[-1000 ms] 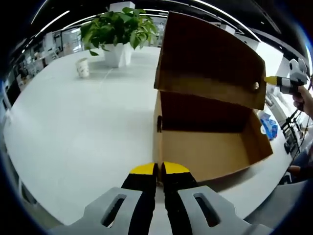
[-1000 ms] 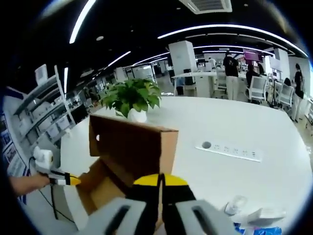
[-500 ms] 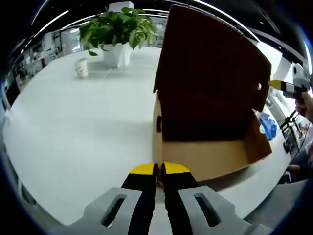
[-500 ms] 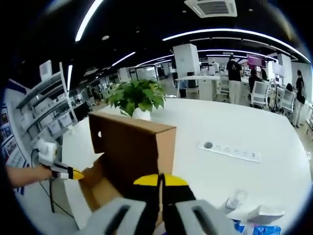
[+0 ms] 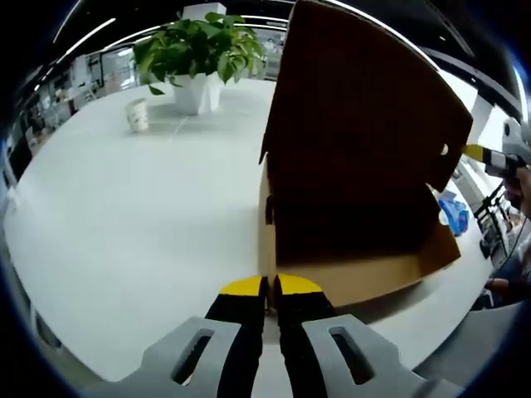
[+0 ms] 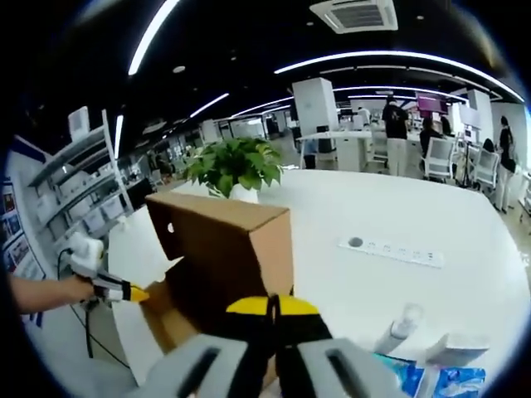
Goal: Operate the shoe box by opening the lid, removing the specified soft item, and placing it in the target area until the item is outside and the box remains undamaged.
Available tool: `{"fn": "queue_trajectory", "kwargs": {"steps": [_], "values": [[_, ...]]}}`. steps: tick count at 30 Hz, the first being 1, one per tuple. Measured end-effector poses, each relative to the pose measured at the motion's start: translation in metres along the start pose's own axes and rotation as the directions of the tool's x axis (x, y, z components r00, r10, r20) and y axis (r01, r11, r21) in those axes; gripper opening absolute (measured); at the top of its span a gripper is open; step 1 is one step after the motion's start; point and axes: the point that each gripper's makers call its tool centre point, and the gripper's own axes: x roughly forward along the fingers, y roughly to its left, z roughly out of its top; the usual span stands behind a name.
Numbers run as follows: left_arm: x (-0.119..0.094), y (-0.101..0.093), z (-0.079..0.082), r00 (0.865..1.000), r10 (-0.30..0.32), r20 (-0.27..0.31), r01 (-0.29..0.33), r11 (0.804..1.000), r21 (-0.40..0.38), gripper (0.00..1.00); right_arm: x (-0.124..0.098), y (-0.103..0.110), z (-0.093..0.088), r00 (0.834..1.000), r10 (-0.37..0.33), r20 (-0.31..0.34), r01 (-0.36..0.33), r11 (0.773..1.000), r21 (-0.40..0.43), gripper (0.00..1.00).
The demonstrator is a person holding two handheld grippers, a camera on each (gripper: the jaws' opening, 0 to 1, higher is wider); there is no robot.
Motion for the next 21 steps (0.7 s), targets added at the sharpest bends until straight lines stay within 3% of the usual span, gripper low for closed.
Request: {"fn": "queue_trajectory", "kwargs": {"steps": [5,9,21], "values": [[0.002,0.002,0.001,1.0,-0.006,0.01,0.006,1.0,-0.012,0.02,-0.005,0.004,-0.006,1.0,-0.003,0.007,0.003,1.0,0.004,0.0],[0.004,0.004,0.002,1.0,-0.008,0.017,0.009,1.0,-0.008,0.02,-0.01,0.007,-0.012,1.0,0.005,0.025,-0.007,0.996,0.09,0.0],[0.009,0.009,0.004,0.998,-0.045,0.039,0.046,0.998,-0.038,0.04,-0.019,0.015,-0.022,0.999,0.001,0.038,-0.006,0.992,0.13,0.0]]}}
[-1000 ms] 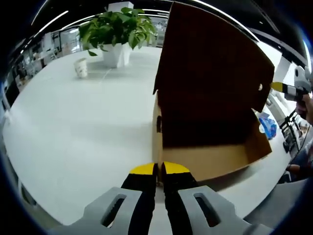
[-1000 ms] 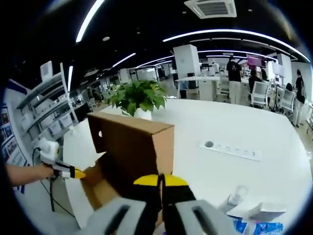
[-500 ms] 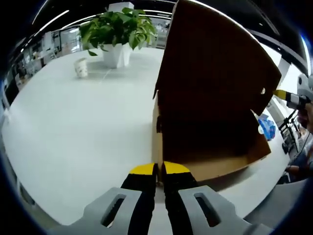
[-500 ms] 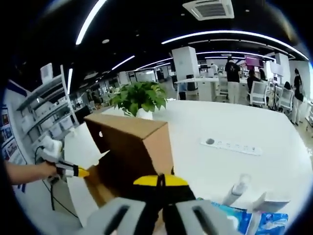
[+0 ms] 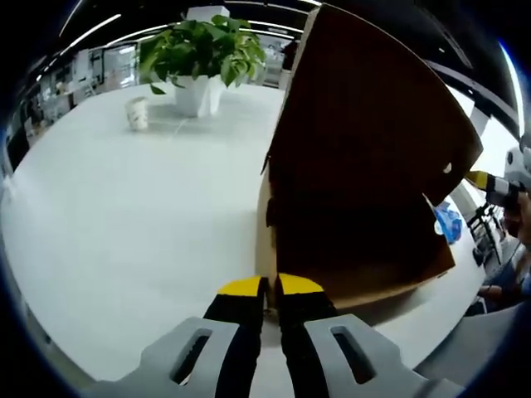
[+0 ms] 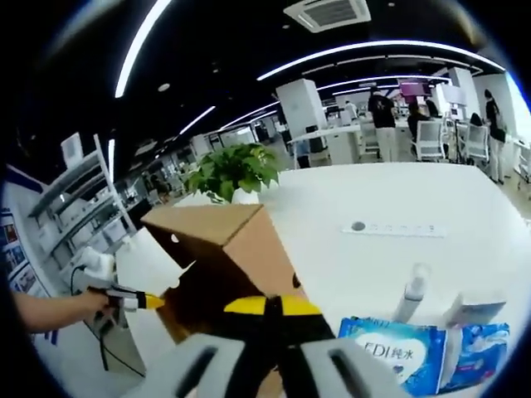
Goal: Operate the shoe box by opening the lid, removing the specified soft item, and placing it in the target area until the item is outside and the box remains undamaged.
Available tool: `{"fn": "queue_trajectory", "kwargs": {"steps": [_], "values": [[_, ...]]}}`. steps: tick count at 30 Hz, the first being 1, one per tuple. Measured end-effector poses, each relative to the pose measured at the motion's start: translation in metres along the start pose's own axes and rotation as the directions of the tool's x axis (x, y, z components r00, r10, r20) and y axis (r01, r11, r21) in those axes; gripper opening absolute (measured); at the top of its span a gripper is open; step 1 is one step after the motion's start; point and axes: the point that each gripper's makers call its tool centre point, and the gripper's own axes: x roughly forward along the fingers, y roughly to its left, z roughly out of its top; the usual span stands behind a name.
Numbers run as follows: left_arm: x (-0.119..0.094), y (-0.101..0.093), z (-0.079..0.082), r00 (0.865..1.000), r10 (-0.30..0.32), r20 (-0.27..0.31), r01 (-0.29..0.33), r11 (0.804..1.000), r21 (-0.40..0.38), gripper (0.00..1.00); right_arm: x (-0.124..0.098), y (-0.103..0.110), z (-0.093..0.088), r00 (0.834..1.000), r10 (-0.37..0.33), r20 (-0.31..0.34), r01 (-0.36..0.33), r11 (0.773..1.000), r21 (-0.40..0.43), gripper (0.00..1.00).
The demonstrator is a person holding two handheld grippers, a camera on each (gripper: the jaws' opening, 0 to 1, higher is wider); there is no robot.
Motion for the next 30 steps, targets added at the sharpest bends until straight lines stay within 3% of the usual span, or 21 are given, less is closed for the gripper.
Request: {"fn": "queue_trajectory", "kwargs": {"steps": [15,24,30], "values": [[-0.008,-0.008,-0.002,0.999,-0.027,0.028,0.027,1.0,-0.003,0.05,-0.01,0.007,-0.021,1.0,0.005,-0.024,-0.006,1.0,-0.02,0.0],[-0.008,-0.009,0.001,0.999,-0.017,0.041,0.014,0.997,0.074,0.05,-0.01,0.008,-0.025,1.0,-0.004,-0.016,0.004,0.999,-0.032,0.0],[-0.011,-0.007,0.008,0.998,-0.016,0.058,0.011,0.996,0.086,0.05,-0.012,0.008,-0.028,1.0,-0.003,-0.013,0.003,1.0,-0.015,0.0]]}}
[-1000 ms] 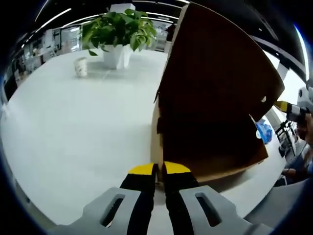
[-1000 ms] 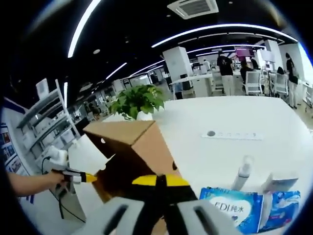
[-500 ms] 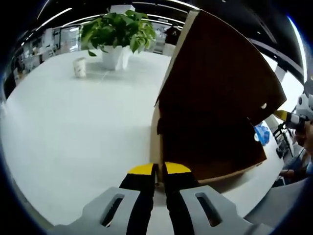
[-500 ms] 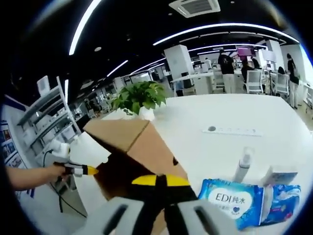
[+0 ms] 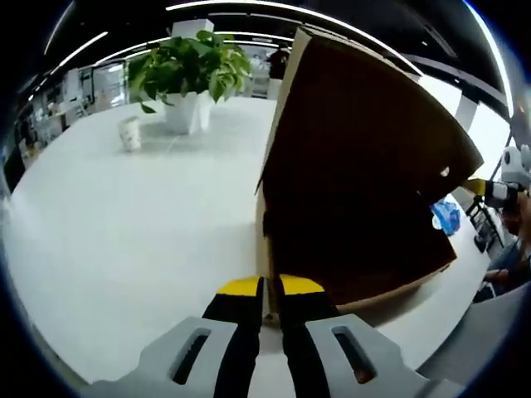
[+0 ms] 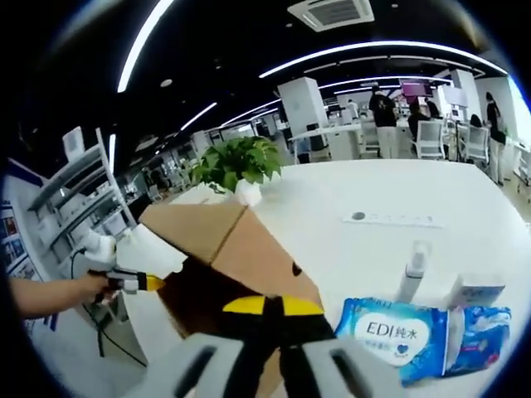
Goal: Operate the shoe box by opening the lid, removing the specified soft item, and placing it in the target area until the item is outside and the box remains undamaged.
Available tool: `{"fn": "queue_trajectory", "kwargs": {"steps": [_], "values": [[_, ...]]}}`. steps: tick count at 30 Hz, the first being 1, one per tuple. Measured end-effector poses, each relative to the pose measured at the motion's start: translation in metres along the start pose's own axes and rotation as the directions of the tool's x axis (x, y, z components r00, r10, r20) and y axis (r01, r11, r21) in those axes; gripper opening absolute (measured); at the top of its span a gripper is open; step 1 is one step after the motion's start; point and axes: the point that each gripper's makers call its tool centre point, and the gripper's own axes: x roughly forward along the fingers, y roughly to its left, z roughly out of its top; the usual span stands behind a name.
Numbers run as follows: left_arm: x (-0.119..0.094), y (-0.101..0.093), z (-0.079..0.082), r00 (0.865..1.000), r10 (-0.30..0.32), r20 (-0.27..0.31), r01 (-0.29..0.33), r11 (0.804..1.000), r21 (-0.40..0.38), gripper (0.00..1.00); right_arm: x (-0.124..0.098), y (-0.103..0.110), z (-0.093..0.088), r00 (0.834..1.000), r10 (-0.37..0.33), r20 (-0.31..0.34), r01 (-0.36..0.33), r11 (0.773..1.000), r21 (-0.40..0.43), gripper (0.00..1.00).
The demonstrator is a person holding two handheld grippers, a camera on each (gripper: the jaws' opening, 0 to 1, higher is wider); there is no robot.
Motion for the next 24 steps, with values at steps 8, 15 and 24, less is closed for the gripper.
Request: {"fn": "queue_trajectory", "kwargs": {"steps": [8,15,24], "values": [[-0.008,0.001,0.022,0.998,0.002,0.058,-0.003,1.0,0.023,0.06,-0.001,0.001,-0.01,1.0,0.007,-0.013,-0.006,0.999,0.035,0.0],[-0.014,-0.006,0.04,0.994,-0.014,0.107,0.009,0.999,0.046,0.07,0.0,0.001,-0.021,0.999,0.011,-0.03,-0.009,0.998,0.057,0.0],[-0.018,-0.011,0.046,0.991,-0.037,0.129,0.028,0.997,0.072,0.07,0.001,0.004,-0.03,0.999,0.021,-0.049,-0.018,0.998,0.062,0.0]]}}
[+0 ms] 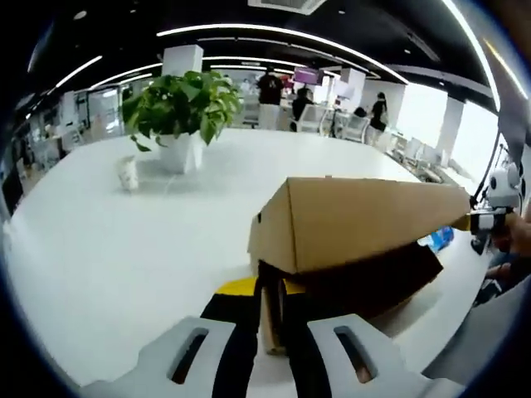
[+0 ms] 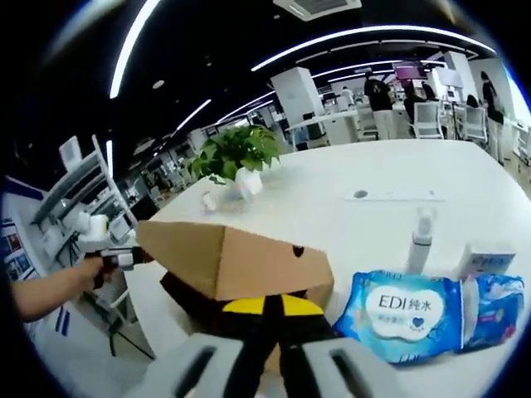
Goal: Operate the shoe box by opening the lid, removing the specified soft item, and placing it in the target area until the item is outside and the box remains undamaged.
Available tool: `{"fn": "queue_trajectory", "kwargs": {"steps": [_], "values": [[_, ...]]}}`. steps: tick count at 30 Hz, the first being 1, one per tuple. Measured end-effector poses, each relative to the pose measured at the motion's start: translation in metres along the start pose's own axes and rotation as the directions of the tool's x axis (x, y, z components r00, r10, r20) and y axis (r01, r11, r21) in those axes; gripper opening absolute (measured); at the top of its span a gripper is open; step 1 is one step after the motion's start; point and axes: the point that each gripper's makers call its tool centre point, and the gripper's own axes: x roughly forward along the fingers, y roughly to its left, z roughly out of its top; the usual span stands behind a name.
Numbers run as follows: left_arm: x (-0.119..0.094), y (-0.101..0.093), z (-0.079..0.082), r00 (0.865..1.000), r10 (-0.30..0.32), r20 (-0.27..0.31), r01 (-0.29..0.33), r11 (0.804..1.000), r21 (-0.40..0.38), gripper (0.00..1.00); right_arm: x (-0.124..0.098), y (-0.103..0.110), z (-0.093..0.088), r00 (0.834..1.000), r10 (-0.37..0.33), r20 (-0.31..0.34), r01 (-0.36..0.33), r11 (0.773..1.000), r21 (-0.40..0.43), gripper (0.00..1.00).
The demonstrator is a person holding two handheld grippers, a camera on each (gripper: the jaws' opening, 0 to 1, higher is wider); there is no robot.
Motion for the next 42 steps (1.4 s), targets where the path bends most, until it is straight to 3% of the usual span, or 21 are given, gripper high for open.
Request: {"fn": "queue_trajectory", "kwargs": {"steps": [9,13,21,42], "values": [[-0.002,-0.006,-0.002,1.0,-0.027,0.004,0.027,0.999,0.023,0.06,0.0,-0.002,-0.003,1.0,0.002,-0.005,-0.003,1.0,-0.017,0.0],[-0.002,-0.013,-0.005,0.998,-0.063,0.006,0.063,0.996,0.059,0.06,-0.002,0.002,-0.006,1.0,0.014,-0.013,-0.015,0.999,-0.046,0.01],[-0.004,-0.017,-0.007,0.998,-0.07,0.005,0.069,0.996,0.061,0.09,-0.004,0.006,-0.011,0.999,0.037,-0.033,-0.041,0.991,-0.131,0.03],[-0.012,-0.012,-0.043,0.996,-0.068,-0.064,0.076,0.99,0.123,0.14,-0.003,0.011,-0.043,0.986,0.089,-0.139,-0.127,0.947,-0.296,0.15]]}}
